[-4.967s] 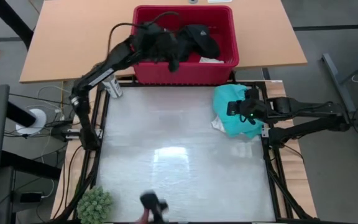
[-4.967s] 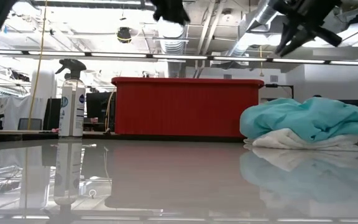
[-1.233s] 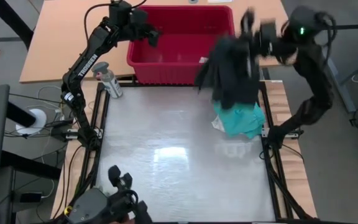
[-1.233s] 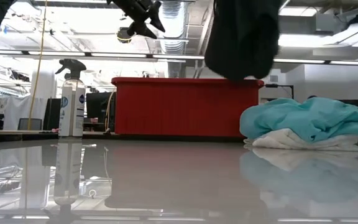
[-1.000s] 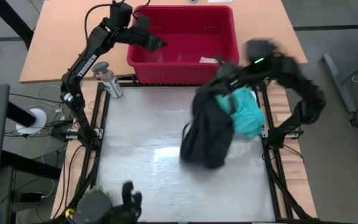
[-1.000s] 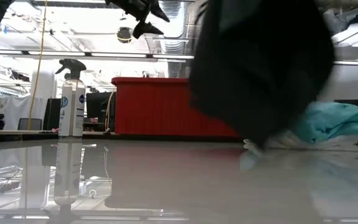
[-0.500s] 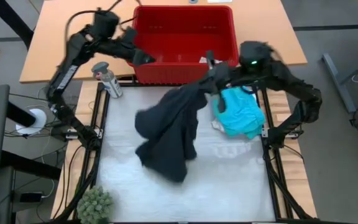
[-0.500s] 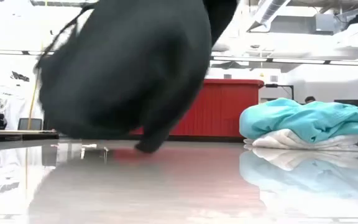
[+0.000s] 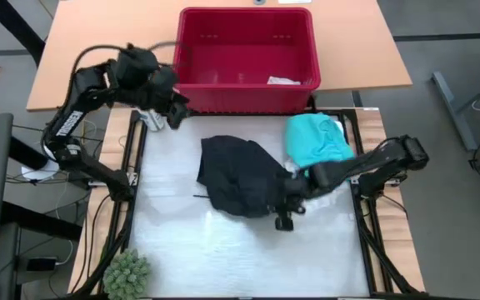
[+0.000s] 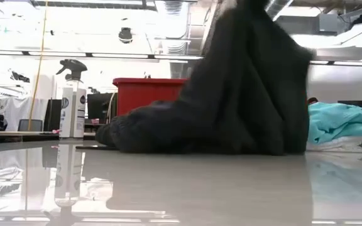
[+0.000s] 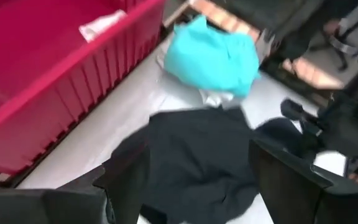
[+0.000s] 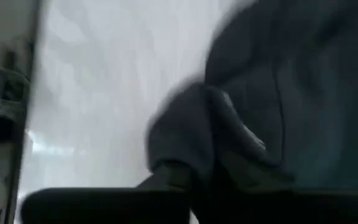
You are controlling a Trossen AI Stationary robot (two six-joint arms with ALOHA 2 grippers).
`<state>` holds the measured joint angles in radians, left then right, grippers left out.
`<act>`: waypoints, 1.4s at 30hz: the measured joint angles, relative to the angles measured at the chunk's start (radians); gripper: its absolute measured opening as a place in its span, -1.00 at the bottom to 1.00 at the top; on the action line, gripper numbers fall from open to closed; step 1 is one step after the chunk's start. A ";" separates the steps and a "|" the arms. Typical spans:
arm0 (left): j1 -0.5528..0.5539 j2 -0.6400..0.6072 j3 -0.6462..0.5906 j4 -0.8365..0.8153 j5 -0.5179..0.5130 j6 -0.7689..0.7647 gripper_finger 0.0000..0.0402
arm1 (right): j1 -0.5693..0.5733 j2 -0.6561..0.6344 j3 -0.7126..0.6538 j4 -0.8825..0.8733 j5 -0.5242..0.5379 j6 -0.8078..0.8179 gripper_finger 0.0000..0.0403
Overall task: Fold Laundry from Bin
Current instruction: Fold the black shorts
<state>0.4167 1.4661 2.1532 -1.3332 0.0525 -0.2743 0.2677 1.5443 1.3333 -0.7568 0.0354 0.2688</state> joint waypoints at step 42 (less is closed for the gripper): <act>-0.637 -0.319 -1.574 1.041 -0.527 -1.070 0.29 | -0.035 -0.008 0.134 -0.218 0.154 0.143 0.26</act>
<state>-0.2199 1.1473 0.5793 -0.2919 -0.4745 -1.3439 0.2329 1.5360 1.4670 -0.9751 0.1898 0.4113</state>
